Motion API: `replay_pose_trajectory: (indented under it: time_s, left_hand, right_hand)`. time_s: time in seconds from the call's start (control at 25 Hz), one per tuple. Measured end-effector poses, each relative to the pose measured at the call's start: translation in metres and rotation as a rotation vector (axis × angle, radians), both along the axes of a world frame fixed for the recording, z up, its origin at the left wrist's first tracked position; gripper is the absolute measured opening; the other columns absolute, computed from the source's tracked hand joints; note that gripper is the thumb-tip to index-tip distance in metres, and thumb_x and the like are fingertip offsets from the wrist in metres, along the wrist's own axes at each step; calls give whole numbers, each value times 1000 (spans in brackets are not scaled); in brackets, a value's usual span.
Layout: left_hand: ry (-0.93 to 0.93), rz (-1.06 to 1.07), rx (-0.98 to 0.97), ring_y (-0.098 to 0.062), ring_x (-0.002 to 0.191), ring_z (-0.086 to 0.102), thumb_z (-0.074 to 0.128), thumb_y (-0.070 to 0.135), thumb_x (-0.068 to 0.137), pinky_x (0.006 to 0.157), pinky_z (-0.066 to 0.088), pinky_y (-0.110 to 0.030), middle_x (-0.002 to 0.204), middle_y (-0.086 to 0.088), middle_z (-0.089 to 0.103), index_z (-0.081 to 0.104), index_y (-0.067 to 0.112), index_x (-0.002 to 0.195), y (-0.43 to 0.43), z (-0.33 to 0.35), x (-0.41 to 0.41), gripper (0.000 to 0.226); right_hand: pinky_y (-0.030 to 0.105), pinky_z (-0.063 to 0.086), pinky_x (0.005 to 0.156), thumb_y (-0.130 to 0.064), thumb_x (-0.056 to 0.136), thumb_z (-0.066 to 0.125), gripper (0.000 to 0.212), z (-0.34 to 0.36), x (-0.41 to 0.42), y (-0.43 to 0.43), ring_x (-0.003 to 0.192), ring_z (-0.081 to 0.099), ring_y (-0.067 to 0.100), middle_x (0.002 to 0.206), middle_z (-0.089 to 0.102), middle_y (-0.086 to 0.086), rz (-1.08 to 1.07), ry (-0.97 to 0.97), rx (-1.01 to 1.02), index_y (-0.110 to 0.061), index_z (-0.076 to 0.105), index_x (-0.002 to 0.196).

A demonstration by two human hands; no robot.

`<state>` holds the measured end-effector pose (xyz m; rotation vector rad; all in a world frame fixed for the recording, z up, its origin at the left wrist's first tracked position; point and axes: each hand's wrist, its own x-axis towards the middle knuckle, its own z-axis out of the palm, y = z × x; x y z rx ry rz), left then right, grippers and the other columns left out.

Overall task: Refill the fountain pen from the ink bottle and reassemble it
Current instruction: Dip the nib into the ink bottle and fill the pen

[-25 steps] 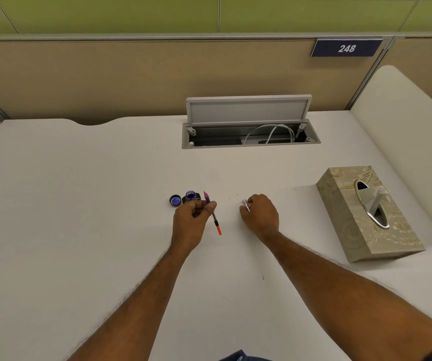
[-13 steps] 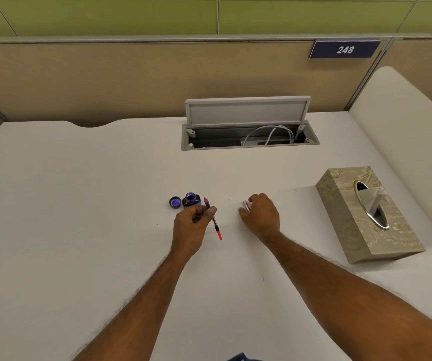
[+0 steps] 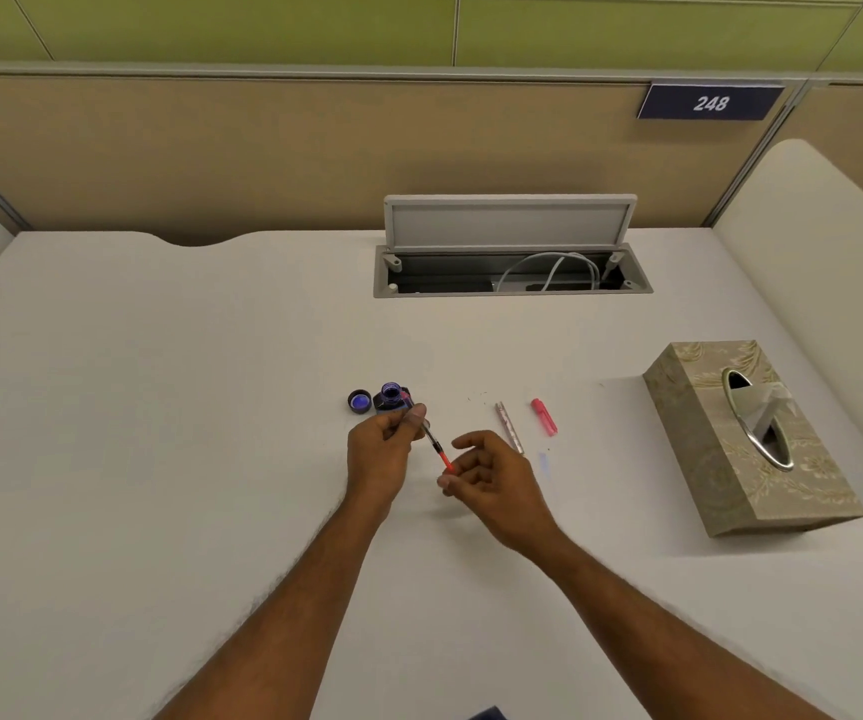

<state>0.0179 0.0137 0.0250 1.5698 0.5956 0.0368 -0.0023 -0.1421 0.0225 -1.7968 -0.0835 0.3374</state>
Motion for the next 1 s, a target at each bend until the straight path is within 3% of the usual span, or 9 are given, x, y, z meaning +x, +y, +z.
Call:
replay_pose_trajectory:
  time_s: [0.12, 0.32, 0.56, 0.76, 0.88, 1.0]
  left_hand:
    - [18, 48, -90, -12, 88, 70, 66, 34, 88, 76, 52, -26, 83, 4, 74, 74, 15, 85, 0, 2, 0, 21]
    - [29, -40, -151, -11, 93, 70, 65, 33, 89, 76, 50, -25, 93, 2, 75, 75, 10, 95, 2, 7, 6, 26]
    - [-45, -389, 289, 3, 88, 65, 67, 36, 87, 70, 46, -5, 97, 12, 73, 73, 19, 103, 15, 7, -7, 25]
    - [-321, -280, 655, -1, 74, 64, 70, 25, 84, 63, 38, -5, 84, 11, 71, 73, 23, 93, 52, 16, 5, 9]
    - [-406, -196, 682, -5, 69, 61, 67, 17, 86, 62, 37, -6, 85, 9, 66, 71, 18, 98, 78, 27, 28, 13]
    - [-351, -195, 700, -7, 72, 62, 65, 18, 88, 62, 40, -7, 93, 6, 69, 71, 16, 101, 92, 30, 46, 14]
  right_hand:
    - [34, 61, 71, -9, 81, 75, 20, -2, 1, 7, 68, 72, 17, 79, 71, 6, -89, -96, -31, -9, 66, 99]
    - [26, 58, 64, -8, 84, 70, 10, 6, 11, 12, 63, 71, 13, 77, 73, 1, -159, -245, -67, -7, 72, 94]
    - [18, 53, 57, -5, 86, 66, 6, 19, 39, 12, 57, 67, 12, 73, 71, 2, -256, -246, -75, -9, 70, 88]
    - [34, 58, 62, -8, 84, 67, 6, 25, 64, 11, 61, 67, 21, 66, 68, 0, -162, -310, -247, -11, 71, 83]
    - [35, 58, 63, -9, 84, 67, 5, 27, 71, 13, 63, 67, 21, 66, 66, -2, -90, -367, -320, -11, 71, 83]
    - [34, 57, 63, -10, 85, 66, 5, 31, 77, 15, 63, 67, 21, 66, 67, -2, -25, -389, -364, -12, 71, 85]
